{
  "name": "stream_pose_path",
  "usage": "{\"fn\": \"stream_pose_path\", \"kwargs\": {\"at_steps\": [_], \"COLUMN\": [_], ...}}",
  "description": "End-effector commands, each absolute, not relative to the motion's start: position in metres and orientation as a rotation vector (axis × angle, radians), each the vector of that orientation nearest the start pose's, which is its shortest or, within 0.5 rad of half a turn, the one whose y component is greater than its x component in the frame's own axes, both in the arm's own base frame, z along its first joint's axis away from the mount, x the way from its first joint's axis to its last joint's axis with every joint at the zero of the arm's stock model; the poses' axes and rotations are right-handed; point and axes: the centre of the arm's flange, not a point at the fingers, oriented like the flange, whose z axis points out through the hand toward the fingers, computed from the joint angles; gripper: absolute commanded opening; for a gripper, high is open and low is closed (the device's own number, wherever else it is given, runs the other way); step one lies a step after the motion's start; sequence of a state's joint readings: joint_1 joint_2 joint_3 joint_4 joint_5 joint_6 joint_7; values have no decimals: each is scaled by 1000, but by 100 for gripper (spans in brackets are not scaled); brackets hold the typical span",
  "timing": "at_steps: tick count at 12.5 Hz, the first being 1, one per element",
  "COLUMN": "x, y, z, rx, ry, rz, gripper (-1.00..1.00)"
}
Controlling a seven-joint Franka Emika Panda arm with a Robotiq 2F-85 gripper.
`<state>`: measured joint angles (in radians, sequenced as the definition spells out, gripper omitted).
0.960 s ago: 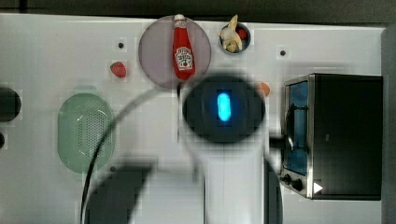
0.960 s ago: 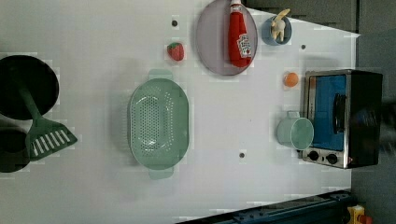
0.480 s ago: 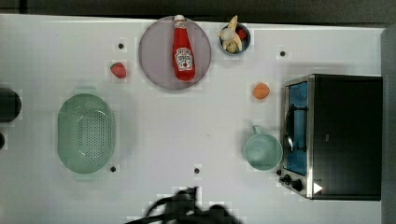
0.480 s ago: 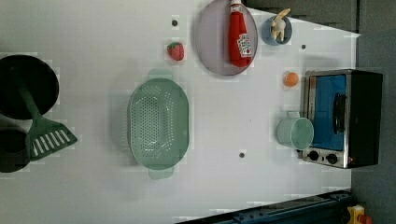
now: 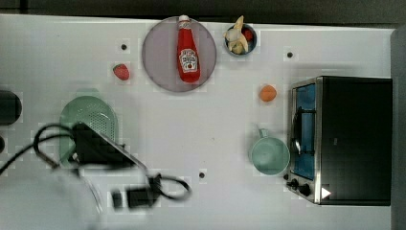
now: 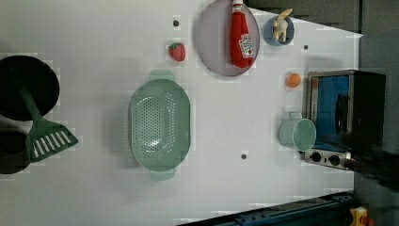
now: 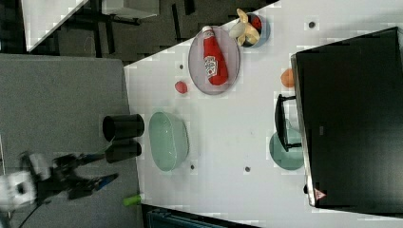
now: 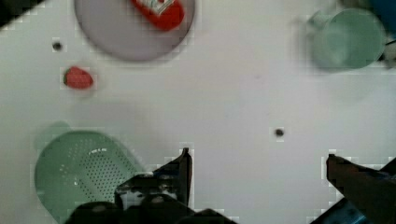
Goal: Drag strainer left to right.
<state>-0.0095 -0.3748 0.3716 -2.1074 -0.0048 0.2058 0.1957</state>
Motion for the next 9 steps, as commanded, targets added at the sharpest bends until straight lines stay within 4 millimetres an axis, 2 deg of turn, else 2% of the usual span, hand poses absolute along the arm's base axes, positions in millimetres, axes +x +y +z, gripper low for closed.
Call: {"fn": "stream_pose_path", "kwargs": {"at_steps": [1, 3, 5, 7, 9], "x": [419, 429, 438, 446, 454], "y": [238, 275, 301, 314, 318], "z": [500, 454, 409, 364, 319], "rx": [-2988, -2868, -2741, -2621, -2514], "ry": [1274, 1461, 1634, 1805, 1951], "rz": [-89, -46, 28, 126, 210], "gripper": [100, 100, 100, 100, 100]}}
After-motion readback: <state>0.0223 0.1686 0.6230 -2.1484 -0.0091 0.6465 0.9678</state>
